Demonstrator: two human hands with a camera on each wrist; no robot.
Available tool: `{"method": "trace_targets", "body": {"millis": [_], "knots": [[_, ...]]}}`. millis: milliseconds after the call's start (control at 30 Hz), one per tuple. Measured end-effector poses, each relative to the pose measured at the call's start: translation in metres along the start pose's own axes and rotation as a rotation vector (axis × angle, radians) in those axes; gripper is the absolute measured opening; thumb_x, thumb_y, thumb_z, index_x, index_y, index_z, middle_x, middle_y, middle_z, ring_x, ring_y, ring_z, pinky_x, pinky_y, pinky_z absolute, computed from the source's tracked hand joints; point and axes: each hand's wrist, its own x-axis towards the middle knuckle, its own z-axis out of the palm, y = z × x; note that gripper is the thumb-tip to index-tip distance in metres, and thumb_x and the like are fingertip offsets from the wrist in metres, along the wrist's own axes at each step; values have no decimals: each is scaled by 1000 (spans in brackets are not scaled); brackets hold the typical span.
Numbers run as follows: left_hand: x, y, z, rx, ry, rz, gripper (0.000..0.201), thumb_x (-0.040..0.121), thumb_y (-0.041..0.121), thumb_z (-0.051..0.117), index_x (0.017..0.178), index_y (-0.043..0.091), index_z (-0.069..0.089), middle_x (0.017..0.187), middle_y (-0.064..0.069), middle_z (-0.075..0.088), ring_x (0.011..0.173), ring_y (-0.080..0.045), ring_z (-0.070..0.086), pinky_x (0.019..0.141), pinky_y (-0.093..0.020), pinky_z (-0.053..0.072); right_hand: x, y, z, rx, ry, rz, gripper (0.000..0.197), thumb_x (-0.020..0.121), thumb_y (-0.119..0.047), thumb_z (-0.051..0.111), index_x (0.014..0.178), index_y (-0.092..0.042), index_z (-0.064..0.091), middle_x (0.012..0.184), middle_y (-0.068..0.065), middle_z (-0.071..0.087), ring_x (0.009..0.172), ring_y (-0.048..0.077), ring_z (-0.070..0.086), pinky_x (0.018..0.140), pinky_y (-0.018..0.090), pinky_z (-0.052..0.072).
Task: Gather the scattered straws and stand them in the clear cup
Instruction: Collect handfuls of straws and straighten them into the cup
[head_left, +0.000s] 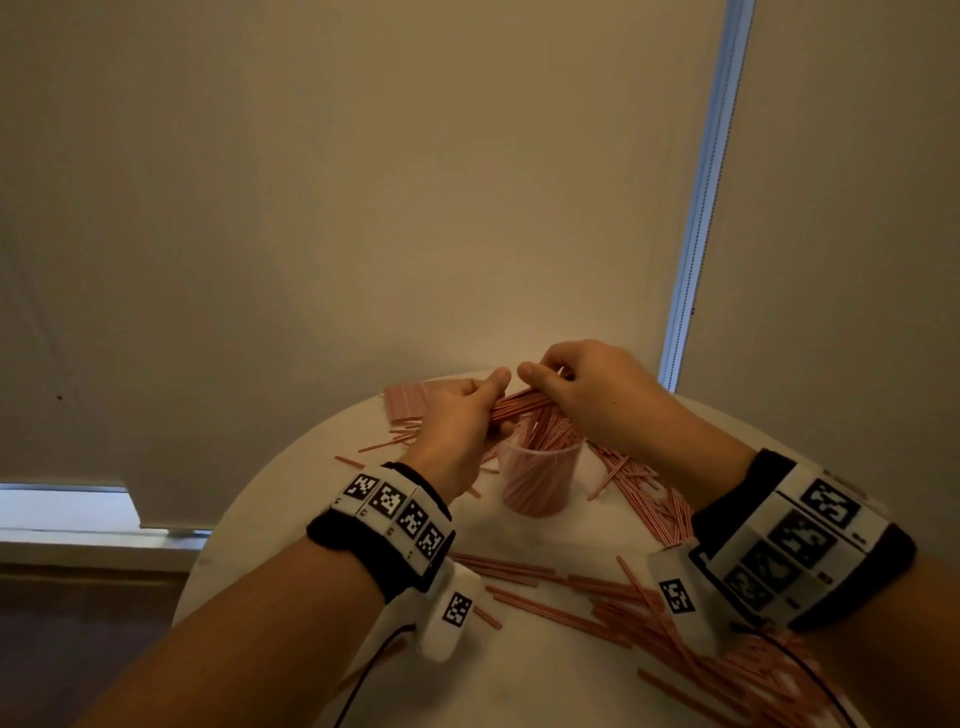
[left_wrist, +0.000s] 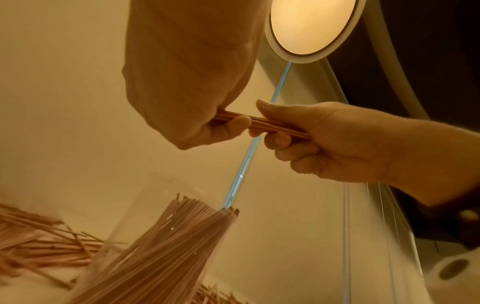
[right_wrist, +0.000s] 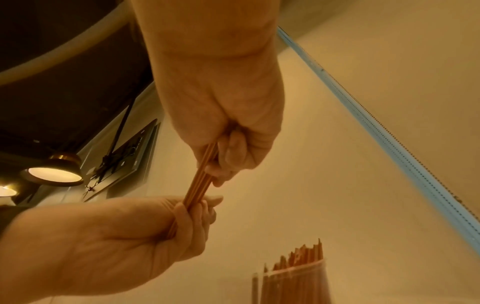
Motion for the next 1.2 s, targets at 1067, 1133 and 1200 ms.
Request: {"method": "trace_targets", "body": {"millis": [1067, 1133, 1200], "knots": [[47, -35, -13, 822, -420, 8, 131, 74, 18, 92, 162, 23, -5, 155, -5, 42, 136, -20, 47, 95, -28, 46, 64, 22, 42, -765, -619, -116, 33, 100, -47, 47, 111, -26, 69, 92, -2, 62, 91, 21, 61, 84, 40, 53], [44, -32, -18, 855, -419, -37, 152, 68, 26, 96, 157, 26, -27, 164, -11, 32, 147, -26, 36, 109, -34, 42, 60, 19, 31, -711, -550, -121, 36, 100, -52, 45, 113, -29, 68, 101, -3, 66, 95, 21, 61, 87, 41, 53], [36, -22, -28, 1037, -360, -48, 162, 55, 51, 97, 157, 28, -27, 169, -13, 14, 146, -36, 36, 107, -49, 49, 53, 15, 18, -680, -428, -136, 35, 97, -55, 48, 110, -29, 68, 102, -2, 67, 93, 21, 62, 81, 39, 54]]}}
